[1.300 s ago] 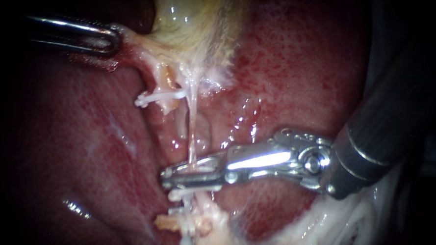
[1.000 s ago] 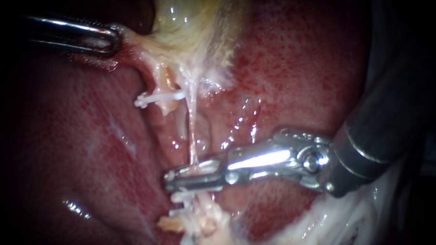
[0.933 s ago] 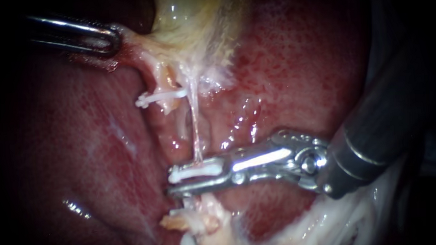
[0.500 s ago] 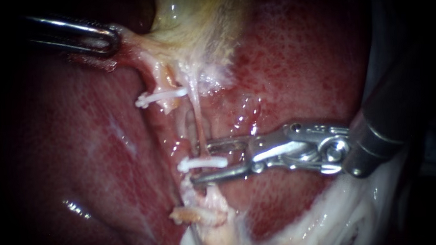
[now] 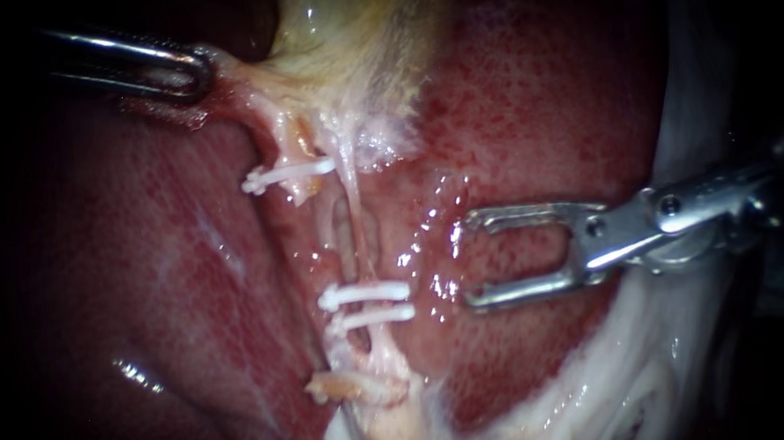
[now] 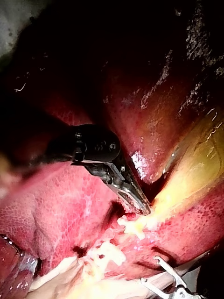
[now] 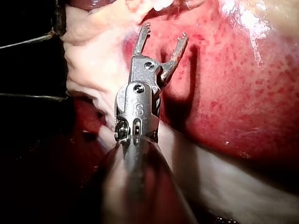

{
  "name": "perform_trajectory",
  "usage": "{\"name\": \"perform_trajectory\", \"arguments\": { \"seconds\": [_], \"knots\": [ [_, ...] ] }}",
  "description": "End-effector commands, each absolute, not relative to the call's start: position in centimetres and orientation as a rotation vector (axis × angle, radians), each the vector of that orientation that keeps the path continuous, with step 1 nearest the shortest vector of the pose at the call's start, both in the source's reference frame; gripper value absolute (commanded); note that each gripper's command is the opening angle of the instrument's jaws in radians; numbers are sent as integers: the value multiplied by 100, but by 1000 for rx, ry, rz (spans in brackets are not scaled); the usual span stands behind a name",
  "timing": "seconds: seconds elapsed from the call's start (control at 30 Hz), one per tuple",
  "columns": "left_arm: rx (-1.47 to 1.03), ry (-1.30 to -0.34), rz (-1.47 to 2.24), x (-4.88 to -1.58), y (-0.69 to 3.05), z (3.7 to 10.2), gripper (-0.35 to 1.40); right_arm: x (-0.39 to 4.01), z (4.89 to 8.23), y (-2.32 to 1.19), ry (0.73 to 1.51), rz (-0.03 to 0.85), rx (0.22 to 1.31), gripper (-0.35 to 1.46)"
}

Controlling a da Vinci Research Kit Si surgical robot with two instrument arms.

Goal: Going back second clip right tube

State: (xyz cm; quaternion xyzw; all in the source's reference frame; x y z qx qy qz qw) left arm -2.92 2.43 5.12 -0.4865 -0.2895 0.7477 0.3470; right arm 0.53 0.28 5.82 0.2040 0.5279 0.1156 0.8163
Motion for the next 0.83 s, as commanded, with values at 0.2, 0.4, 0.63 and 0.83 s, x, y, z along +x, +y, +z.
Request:
{"name": "perform_trajectory", "arguments": {
  "seconds": [0.2, 0.4, 0.63, 0.83],
  "knots": [
    [-1263, -735, 1946, -302, 234, 533, -35, 47, 577, 32, 1130, 233, 430, 50],
    [-1277, -737, 1959, -316, 224, 560, -35, 47, 577, 31, 1134, 222, 435, 50],
    [-1269, -743, 1961, -320, 223, 566, -35, 48, 576, 30, 1137, 214, 437, 50],
    [-1269, -746, 1961, -319, 224, 563, -35, 50, 575, 29, 1140, 206, 439, 50]
  ]
}}
